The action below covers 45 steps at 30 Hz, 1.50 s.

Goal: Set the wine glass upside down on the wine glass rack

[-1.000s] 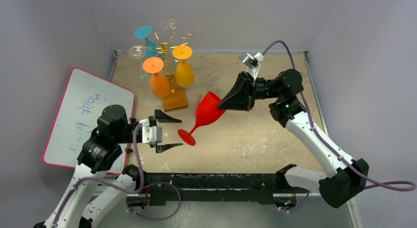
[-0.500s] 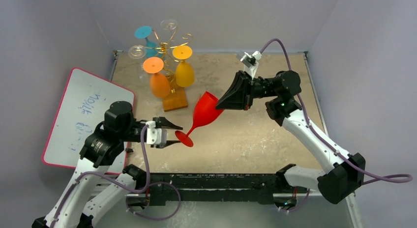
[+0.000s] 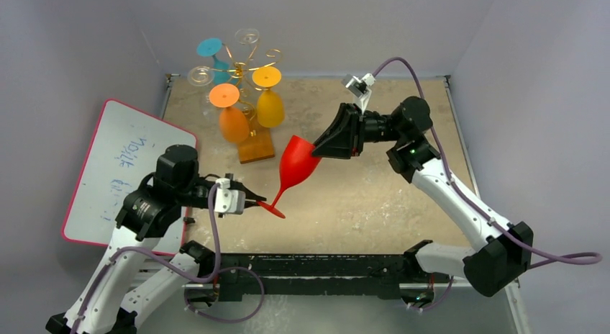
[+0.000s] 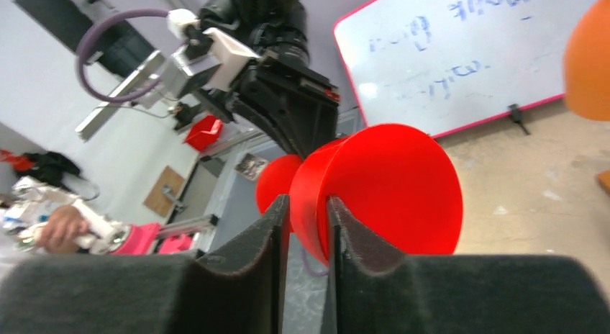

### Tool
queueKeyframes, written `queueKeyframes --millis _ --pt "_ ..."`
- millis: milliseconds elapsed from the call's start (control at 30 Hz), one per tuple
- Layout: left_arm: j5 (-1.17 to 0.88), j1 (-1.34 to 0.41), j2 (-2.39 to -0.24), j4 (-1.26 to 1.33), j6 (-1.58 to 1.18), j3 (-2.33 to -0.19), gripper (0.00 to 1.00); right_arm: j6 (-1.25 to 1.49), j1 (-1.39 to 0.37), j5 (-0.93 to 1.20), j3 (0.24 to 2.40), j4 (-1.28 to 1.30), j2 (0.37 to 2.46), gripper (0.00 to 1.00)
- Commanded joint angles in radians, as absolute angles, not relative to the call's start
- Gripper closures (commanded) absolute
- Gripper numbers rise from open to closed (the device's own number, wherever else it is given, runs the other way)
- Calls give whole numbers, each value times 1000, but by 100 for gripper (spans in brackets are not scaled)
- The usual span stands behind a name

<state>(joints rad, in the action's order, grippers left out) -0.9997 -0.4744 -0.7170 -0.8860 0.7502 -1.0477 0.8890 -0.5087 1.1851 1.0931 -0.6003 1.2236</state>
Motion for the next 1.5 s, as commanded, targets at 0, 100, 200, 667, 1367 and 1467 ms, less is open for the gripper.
queueKeyframes --millis 0,100,200,667,1367,1467 --pt "-948 -474 -717 -853 706 -1116 100 697 -513 1097 1165 -363 1163 63" --pt "-934 -474 -711 -848 686 -1134 100 666 -513 1030 1165 -287 1107 50" --pt "-930 -474 -705 -816 641 -1137 100 639 -514 960 1171 -275 1061 42" --pt "-953 -474 -687 -679 476 -1152 100 569 -514 886 1140 -164 960 38" --pt "-705 -474 -644 -243 -84 -1115 100 369 -632 717 1164 -291 937 40" --pt "-702 -474 -664 -244 -138 -1126 100 320 -688 690 1174 -322 960 40"
